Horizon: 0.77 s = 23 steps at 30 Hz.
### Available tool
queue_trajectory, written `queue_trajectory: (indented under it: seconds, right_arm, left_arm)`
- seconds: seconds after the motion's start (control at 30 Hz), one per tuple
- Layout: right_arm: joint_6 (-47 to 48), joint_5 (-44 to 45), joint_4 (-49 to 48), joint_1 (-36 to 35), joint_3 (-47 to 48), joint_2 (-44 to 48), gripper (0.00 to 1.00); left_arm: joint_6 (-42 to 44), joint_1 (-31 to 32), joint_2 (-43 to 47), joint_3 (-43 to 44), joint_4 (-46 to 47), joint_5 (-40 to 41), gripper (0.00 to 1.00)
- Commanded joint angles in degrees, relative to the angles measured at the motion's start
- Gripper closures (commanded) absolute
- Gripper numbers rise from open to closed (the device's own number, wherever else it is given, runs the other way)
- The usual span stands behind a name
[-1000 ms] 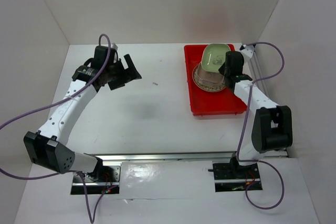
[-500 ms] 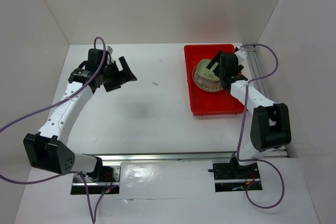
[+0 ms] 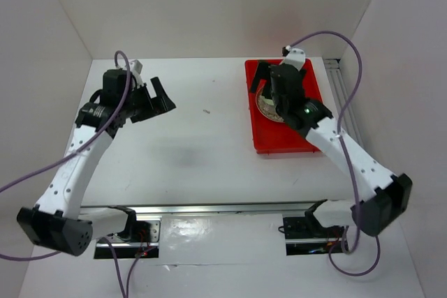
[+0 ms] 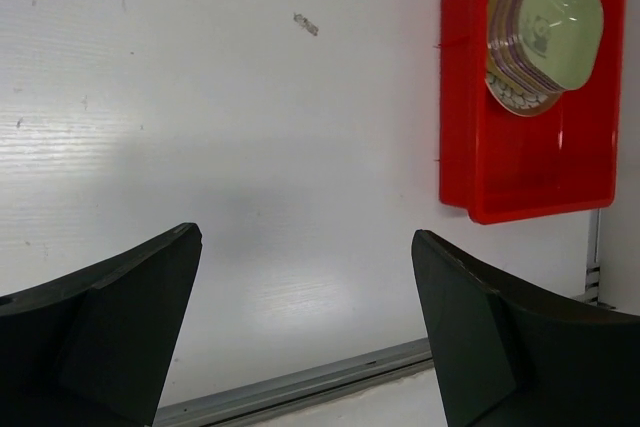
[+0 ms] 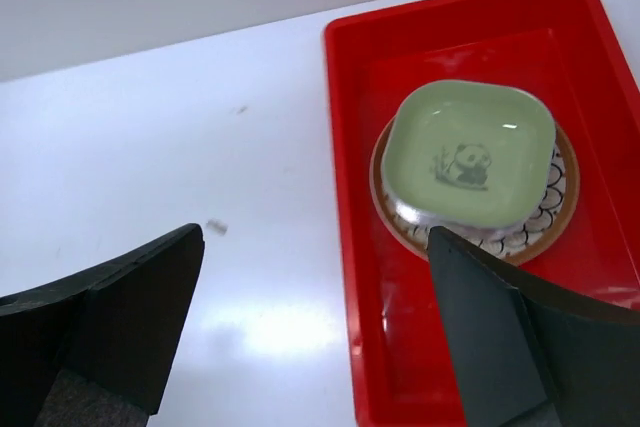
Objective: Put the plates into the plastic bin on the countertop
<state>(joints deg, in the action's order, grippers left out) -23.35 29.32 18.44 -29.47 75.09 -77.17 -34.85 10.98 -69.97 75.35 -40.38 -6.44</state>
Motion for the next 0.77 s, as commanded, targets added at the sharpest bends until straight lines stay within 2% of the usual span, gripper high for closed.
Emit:
queue_trajectory:
  seconds: [0.0, 0.07, 0.23, 0.37, 0.53, 0.73]
  right_arm:
    - [4.55, 5.74, 10.57, -4.96, -1.33, 8.59, 0.0]
    - [4.55, 5.75, 12.49, -8.83, -5.72, 15.53, 0.0]
    - [1.39, 5.75, 20.66, -15.16, -9.87, 27.84, 0.0]
    - [1.38, 1.01, 24.7, -15.88, -12.25, 39.52, 0.0]
    - [1.55, -0.39, 31.13, -15.09, -9.09, 45.87, 0.0]
    - [3.4, -0.66, 34.3, -10.61, -7.06, 45.88, 0.0]
  left_arm:
    - [1.89, 2.28, 8.6, 0.41, -0.84, 2.91, 0.0]
    - [1.89, 4.22, 11.6, -0.11, -2.07, 5.11, 0.0]
    - [1.36, 6.85, 20.57, -2.31, -6.99, 8.1, 0.0]
    - [0.66, 7.47, 28.56, -4.34, -9.62, 6.88, 0.0]
    - [0.66, 7.47, 34.2, -3.11, -15.51, 9.24, 0.0]
    - [0.66, 7.47, 36.13, -3.11, -18.68, 10.91, 0.0]
